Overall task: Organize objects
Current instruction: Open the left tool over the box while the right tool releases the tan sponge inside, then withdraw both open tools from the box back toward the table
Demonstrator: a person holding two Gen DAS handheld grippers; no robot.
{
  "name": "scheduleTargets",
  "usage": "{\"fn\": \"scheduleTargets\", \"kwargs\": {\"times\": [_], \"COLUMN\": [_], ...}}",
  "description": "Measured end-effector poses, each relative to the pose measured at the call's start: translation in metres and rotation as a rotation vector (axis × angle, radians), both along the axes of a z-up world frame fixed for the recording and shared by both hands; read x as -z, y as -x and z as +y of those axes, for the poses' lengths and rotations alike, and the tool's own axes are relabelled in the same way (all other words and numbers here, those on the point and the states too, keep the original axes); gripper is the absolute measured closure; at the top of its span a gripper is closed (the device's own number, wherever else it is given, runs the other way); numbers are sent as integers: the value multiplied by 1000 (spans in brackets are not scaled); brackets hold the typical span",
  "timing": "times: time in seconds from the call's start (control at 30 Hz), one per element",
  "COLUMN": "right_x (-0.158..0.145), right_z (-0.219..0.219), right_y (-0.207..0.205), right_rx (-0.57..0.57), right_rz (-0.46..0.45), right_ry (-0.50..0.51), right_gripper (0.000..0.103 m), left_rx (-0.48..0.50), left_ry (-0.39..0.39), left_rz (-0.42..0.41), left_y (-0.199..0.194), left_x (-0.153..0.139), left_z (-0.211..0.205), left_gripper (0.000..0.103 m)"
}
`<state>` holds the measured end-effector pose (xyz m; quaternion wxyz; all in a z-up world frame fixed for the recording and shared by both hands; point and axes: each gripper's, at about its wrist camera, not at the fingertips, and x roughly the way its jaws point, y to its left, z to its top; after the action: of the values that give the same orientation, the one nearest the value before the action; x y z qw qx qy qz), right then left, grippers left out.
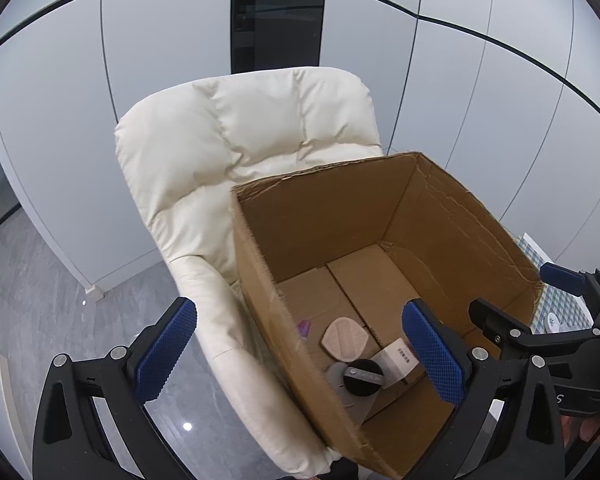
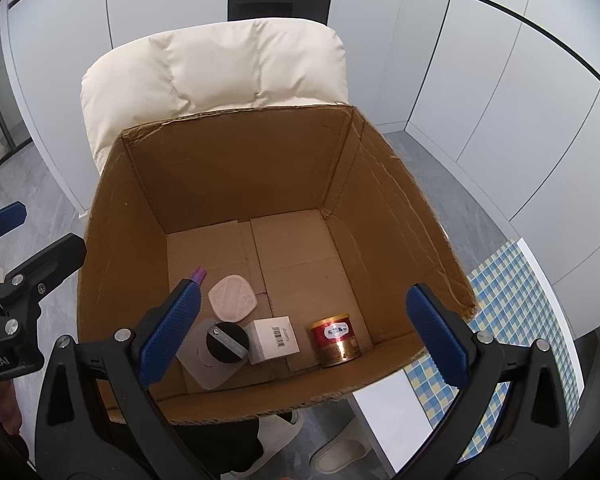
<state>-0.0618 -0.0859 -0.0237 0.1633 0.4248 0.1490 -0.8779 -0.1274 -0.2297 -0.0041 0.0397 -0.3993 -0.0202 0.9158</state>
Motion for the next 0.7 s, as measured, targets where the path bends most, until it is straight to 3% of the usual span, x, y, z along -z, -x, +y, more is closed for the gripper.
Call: {"fn": "scheduleTargets", "kwargs": {"times": [0.7], "right_x": [-5], "right_z": [53], "right_y": [6], "right_rx": [93], "right_rz": [7], "right_ry": [-3], "right_gripper": [0], "left_rx": [62], "left_ry": [-7], "left_rz": [-11], "left_y": [10], "left_x": [1], "left_z": [45], "left_gripper": [1]}}
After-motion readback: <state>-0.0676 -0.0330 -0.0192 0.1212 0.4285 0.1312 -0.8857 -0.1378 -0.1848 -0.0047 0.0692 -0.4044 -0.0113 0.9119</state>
